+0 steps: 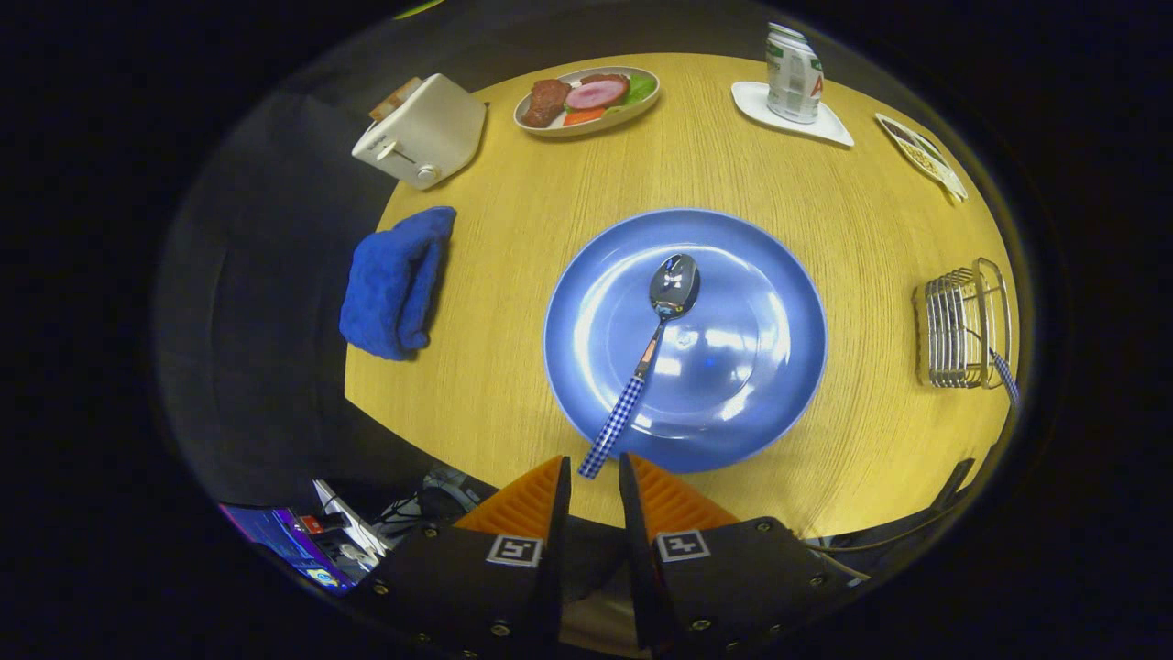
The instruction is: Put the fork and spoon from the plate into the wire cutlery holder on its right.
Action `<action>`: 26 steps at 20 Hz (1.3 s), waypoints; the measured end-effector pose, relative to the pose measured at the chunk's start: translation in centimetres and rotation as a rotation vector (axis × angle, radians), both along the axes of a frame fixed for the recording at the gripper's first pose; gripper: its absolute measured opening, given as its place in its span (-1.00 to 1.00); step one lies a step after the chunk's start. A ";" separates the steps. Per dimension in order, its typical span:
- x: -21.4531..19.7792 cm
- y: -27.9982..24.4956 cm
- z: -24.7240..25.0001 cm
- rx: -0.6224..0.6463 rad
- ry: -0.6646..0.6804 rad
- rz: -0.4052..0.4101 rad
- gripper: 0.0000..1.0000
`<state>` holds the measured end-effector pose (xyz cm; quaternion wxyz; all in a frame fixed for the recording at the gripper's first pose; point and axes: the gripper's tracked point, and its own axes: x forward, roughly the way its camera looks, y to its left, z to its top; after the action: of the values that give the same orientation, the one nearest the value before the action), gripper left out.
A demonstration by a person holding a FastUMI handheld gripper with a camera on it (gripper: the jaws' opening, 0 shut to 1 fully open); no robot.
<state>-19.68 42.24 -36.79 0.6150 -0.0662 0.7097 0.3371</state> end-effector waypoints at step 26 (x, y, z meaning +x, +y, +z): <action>0.0 -0.7 -4.3 -0.060 0.158 0.079 -0.85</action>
<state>-19.64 41.58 -41.11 0.5411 -0.0856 0.7627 0.3439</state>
